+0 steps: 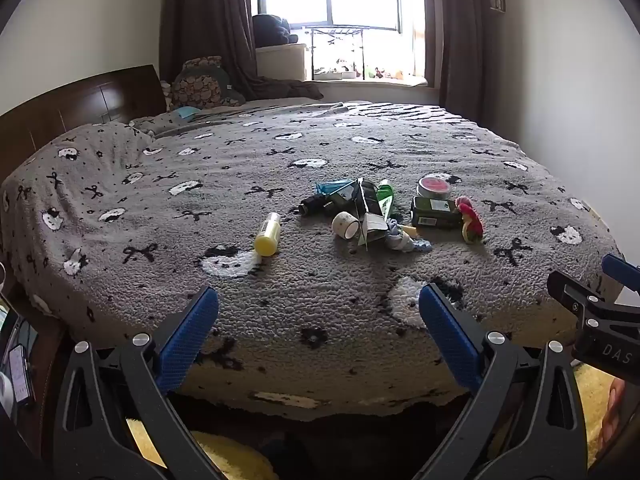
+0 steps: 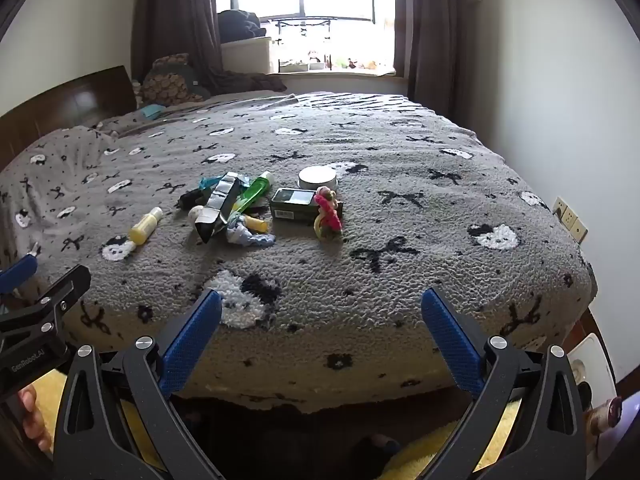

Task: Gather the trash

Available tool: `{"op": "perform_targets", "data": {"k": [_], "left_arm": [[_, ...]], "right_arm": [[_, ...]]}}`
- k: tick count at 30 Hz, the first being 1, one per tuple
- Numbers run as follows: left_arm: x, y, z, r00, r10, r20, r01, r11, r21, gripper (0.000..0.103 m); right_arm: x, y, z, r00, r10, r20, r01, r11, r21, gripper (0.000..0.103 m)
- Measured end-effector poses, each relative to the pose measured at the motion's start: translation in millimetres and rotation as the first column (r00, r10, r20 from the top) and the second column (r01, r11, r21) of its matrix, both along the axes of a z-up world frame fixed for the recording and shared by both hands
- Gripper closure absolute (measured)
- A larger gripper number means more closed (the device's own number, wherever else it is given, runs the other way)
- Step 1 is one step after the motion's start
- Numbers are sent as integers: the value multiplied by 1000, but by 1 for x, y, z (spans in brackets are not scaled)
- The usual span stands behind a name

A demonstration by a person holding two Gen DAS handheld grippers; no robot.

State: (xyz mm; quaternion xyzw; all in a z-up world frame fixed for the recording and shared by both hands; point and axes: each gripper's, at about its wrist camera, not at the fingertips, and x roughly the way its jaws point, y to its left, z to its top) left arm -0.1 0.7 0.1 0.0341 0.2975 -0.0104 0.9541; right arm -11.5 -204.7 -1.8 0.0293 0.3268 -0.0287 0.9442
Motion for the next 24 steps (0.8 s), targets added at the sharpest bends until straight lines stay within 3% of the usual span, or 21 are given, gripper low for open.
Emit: {"op": "perform_targets", "data": {"k": [6,24], "left_arm": [[-6,13,2,1000,6,9,-6,999,-40,8],[0,8,8,1000,18,14,-18,999,-28,8]], "right_arm": [[0,2,-2,1000,8,6,-8,1000,-6,3],[-1,5,1,1000,10,6,-10,1000,-16,3]]}}
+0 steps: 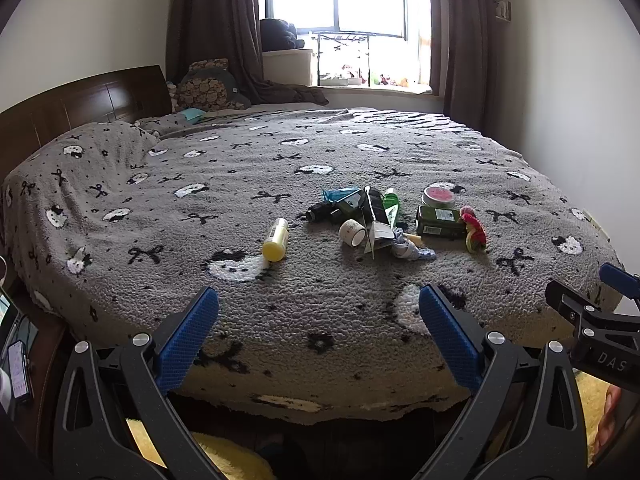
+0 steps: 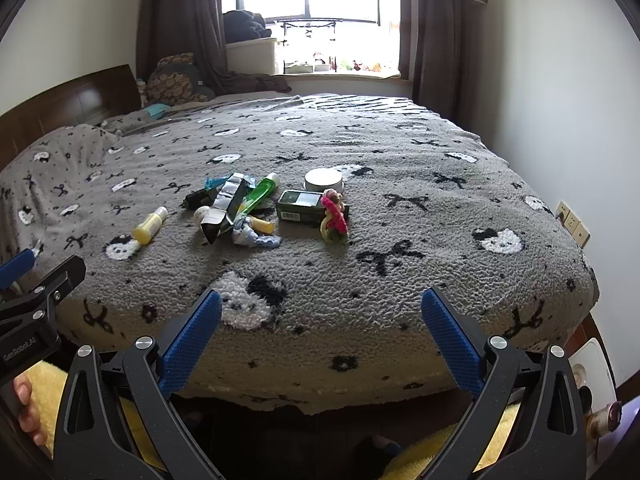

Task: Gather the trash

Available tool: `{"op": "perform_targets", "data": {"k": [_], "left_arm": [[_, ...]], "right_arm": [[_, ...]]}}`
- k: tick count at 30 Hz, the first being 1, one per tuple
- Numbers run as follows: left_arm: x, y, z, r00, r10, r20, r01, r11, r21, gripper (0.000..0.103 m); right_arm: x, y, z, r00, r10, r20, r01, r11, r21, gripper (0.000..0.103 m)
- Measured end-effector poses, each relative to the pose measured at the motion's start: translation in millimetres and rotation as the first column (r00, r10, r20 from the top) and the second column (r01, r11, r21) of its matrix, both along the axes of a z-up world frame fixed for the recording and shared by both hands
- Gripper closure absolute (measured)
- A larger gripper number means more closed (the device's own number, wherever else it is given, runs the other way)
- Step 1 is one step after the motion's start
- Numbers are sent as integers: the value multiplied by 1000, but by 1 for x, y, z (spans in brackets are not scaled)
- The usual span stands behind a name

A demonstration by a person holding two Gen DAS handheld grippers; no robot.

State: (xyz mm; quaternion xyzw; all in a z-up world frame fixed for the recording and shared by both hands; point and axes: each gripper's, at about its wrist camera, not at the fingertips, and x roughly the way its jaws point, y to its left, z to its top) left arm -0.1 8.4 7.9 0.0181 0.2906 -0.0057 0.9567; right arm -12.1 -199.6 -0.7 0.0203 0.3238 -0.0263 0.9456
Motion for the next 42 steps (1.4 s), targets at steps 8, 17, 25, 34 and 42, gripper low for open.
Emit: {"op": "perform_targets", "data": {"k": [8,17,25,34,42], "left_arm": [[0,3,0,1000,6,4,-6,1000,-1,8],[0,7,2,1000,13,11,-13,1000,-6,8],[0,6,3,1000,14,12,-14,1000,-6,8],[0,6,3,1000,15,13,-15,1000,-5,8],[1,8,3,1000,18,11,-18,1000,-7,8]], "right_arm": [[3,5,-1,1000,11,-3,-11,1000,-6,3],[3,5,-1,1000,11,-3,-11,1000,-6,3],[5,6,0,1000,11,-4,-11,1000,-6,3],[4,6,0,1000,11,-3,-11,1000,-6,3],[5,6,0,1000,10,-3,-10,1000,-5,3]]}}
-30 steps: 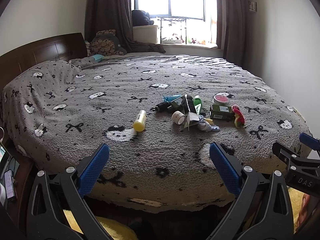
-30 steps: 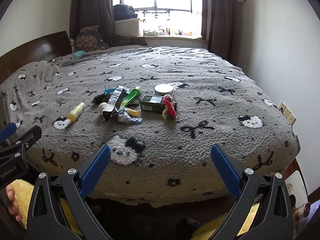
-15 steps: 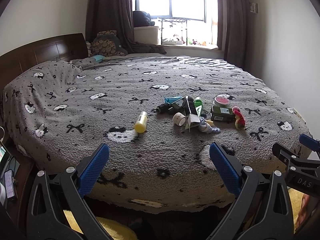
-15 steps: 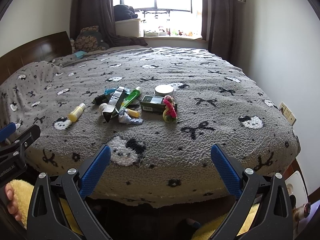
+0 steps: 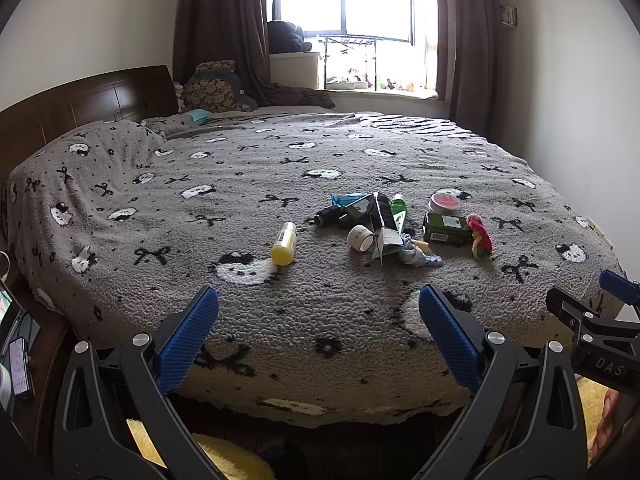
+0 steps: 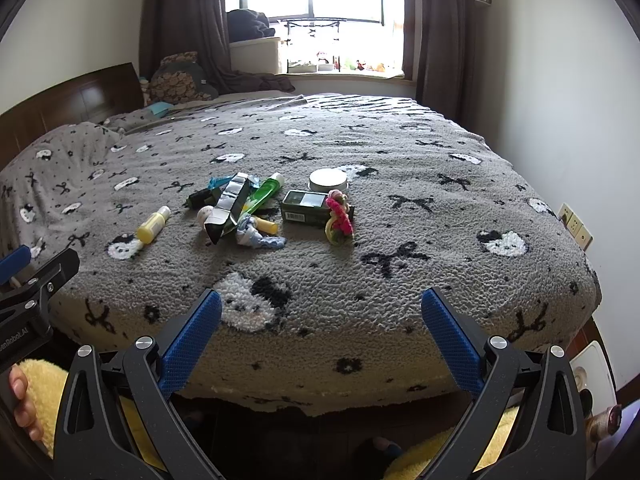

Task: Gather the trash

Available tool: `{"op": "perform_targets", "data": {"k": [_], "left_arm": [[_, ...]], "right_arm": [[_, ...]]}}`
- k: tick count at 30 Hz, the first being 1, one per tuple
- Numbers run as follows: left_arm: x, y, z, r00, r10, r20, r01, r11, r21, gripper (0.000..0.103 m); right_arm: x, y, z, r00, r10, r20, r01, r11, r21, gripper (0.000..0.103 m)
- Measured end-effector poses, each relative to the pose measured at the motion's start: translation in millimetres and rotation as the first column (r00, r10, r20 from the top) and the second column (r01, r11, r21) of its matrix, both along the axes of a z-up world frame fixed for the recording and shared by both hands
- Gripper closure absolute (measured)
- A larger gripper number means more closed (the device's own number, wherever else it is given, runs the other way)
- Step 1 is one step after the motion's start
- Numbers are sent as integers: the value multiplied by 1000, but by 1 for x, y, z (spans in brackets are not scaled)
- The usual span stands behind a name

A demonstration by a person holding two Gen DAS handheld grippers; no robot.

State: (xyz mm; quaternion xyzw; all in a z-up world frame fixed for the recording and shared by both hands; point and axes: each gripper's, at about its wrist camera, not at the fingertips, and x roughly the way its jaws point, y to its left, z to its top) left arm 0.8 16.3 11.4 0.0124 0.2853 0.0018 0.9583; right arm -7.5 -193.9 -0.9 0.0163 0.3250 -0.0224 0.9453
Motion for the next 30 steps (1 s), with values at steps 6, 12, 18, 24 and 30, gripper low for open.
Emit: {"op": "perform_targets", "data": {"k": [6,12,18,24,30], "left_arm": [[0,2,-1,1000,1,-1,-1,1000,0,8],[2,4,-7,1000,9,-12,-9,1000,1,8],[9,7,-14,999,20,-24,-20,1000,7,8],[21,21,-26,999,40,-32,-40,999,6,8],[38,43,-44,998,45,-54,-42,998,39,8]], "right_arm": [[1,1,0,1000,2,2,-2,1000,1,3],[3,0,-5,1000,5,-2,-5,1000,9,3],[6,-3,-12,1000,5,14,-5,1000,16,3],[17,-4,-27,1000,6,28,-6,1000,3,3],[31,-10,-42,1000,-10,17,9,1000,21,3]]}}
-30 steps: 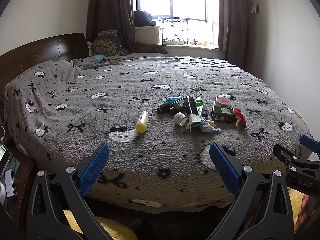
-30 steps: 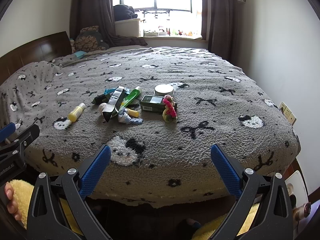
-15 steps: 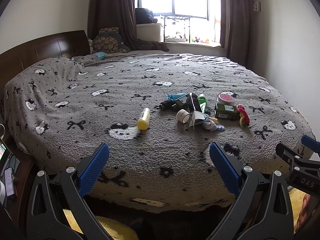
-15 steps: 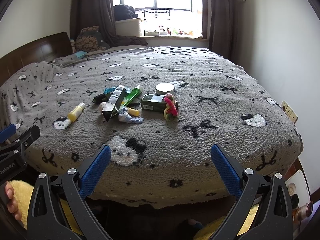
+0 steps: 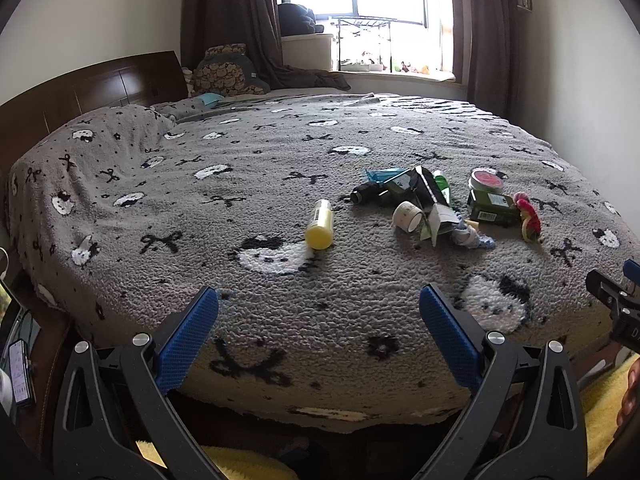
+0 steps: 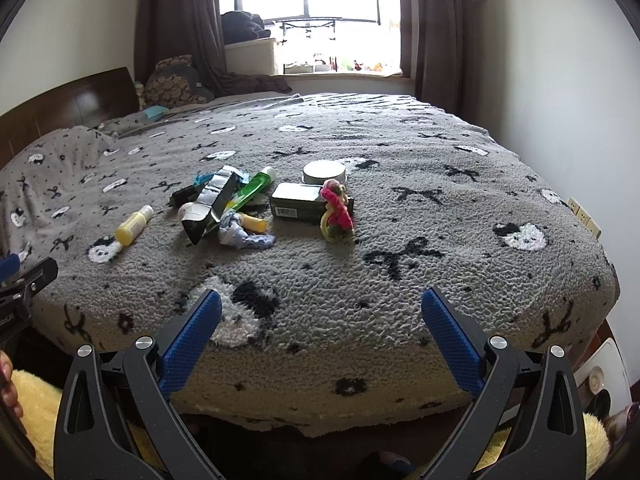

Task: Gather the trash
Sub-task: 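Grasp the yellow bottle with left tool while right tool grasps the pipe-cleaner toy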

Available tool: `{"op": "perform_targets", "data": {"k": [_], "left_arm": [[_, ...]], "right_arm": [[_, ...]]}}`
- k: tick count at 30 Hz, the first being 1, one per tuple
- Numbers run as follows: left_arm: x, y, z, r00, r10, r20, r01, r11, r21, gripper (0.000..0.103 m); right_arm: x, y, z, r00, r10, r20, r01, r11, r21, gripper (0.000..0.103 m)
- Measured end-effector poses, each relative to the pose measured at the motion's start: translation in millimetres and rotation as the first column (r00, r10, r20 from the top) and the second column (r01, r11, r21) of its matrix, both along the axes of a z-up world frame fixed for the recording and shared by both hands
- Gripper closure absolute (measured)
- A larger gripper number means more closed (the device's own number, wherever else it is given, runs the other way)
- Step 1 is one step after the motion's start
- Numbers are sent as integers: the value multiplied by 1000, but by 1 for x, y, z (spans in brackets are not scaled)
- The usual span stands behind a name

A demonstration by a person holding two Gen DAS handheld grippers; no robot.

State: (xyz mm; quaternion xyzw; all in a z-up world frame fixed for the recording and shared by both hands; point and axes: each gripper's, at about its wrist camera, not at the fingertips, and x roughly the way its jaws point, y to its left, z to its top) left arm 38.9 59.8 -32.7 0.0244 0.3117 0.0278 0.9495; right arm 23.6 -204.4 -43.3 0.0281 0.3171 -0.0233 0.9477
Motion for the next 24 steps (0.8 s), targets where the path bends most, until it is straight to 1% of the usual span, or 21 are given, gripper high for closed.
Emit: {"op": "perform_targets", "data": {"k": [2,4,7,10,12,14,15,16,18,20,23,24], "left_arm": [[8,9,-6,1000,13,-1,-13,1000,4,8],[17,18,-11,1000,19,-12,-19,1000,-11,8],[35,23,-21,998,9,-56,-10,1000,-14,8],[56,18,-30,995,-20,-101,22,1000,22,8],[70,15,-33,993,-39,-113,44,998,41,8],[84,13,-36,992,-31,-122,39,997,64,8],[91,12,-38,991,-34,-130,44,996,74,9],[98,12,-40,989,-39,-139,50,996,72,13],[114,13,-46,982,-52,-180,59,998,34,19],[129,14,-52,977,-68,-204,71,997,6,21],[149,14,-57,977,-47,-207,58,997,46,23],[155,14,-59,976,-49,-213,59,997,41,23]], "right_arm": [[6,-1,-6,1000,3,-13,-3,1000,0,3],[13,-1,-11,1000,20,-24,-19,1000,14,3],[32,-3,-19,997,32,-66,-30,999,35,3],[53,-8,-23,994,54,-92,-48,997,66,3],[70,-9,-26,992,60,-108,-54,997,55,3],[87,-13,-29,991,43,-129,-38,998,41,3],[95,-14,-31,991,33,-132,-29,999,31,5],[102,-16,-33,990,16,-137,-14,1000,14,6],[117,-21,-37,988,-7,-155,7,1000,-2,8],[129,-27,-42,986,-7,-167,10,1000,17,10],[143,-34,-43,987,-19,-159,23,999,27,12],[147,-35,-43,988,-20,-155,24,999,25,12]]}}
